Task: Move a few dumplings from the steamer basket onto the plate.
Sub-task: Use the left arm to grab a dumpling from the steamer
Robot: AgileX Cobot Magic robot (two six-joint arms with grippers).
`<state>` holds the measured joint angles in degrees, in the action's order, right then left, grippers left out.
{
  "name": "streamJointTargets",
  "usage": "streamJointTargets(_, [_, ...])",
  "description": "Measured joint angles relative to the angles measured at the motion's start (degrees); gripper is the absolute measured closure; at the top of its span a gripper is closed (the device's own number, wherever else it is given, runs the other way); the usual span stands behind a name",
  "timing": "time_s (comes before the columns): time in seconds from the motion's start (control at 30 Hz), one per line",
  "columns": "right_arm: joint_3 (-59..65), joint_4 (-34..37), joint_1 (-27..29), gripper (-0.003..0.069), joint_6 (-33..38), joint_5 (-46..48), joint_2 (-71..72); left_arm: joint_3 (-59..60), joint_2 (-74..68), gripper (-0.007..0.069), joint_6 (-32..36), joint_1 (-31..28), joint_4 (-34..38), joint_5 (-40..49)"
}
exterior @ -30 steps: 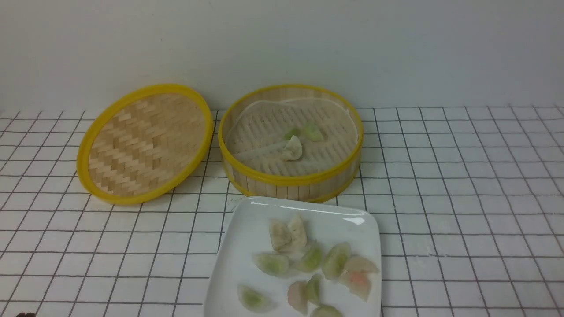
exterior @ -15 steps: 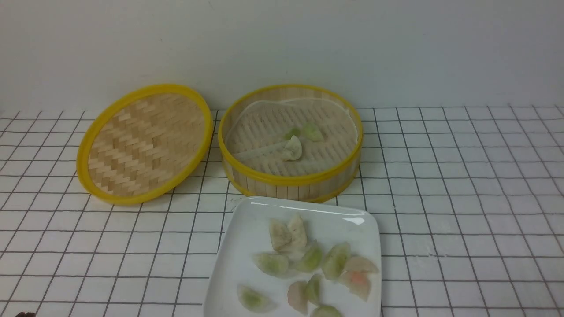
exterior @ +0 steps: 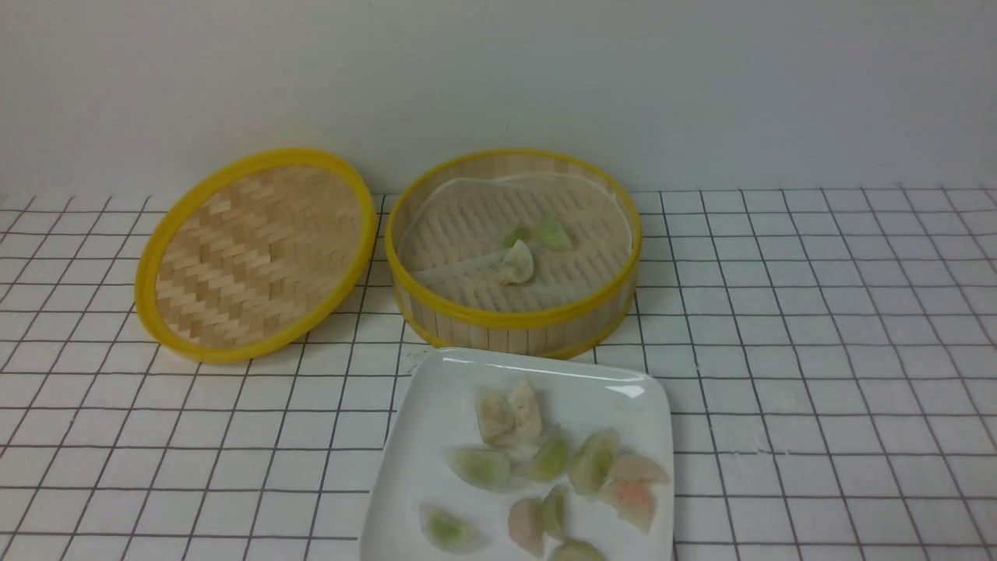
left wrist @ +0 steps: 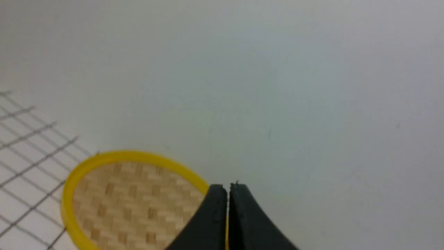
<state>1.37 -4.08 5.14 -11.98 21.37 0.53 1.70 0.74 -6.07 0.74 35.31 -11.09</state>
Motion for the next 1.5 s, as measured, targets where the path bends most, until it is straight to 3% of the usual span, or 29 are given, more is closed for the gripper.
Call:
streamJointTargets(0.27, [0.0,0.0,0.0,0.0673,0.0,0.0,0.0,-2.56,0.0,0.0631,-7.03,0.0,-2.08,-10.34])
streamJointTargets(0.43, [0.0,0.0,0.0,0.0673,0.0,0.0,0.0,-18.1,-6.66,0.0631,-7.76,0.0,-13.77,-0.15])
streamJointTargets(0.57, [0.0,0.0,0.0,0.0673,0.0,0.0,0.0,-38.71,-23.22,0.0631,-6.25,0.0,-21.35,31.63])
streamJointTargets(0.7, [0.0,0.0,0.0,0.0673,0.0,0.0,0.0,-59.1,-45.79,0.0631,2.88,0.0,-21.66,69.79])
streamJointTargets(0.8, [0.0,0.0,0.0,0.0673,0.0,0.0,0.0,-66.91,-59.77,0.0631,8.67,0.0,-18.92,79.41])
streamJointTargets(0.97, [0.0,0.0,0.0,0.0673,0.0,0.0,0.0,-78.72,-81.84,0.0631,15.63,3.95,-15.48,81.34])
streamJointTargets(1.2, [0.0,0.0,0.0,0.0673,0.0,0.0,0.0,-99.81,-101.79,0.0631,15.91,15.61,-23.78,81.62])
streamJointTargets(1.5, [0.0,0.0,0.0,0.0673,0.0,0.0,0.0,-123.57,-119.45,0.0631,17.97,20.53,-24.06,81.75])
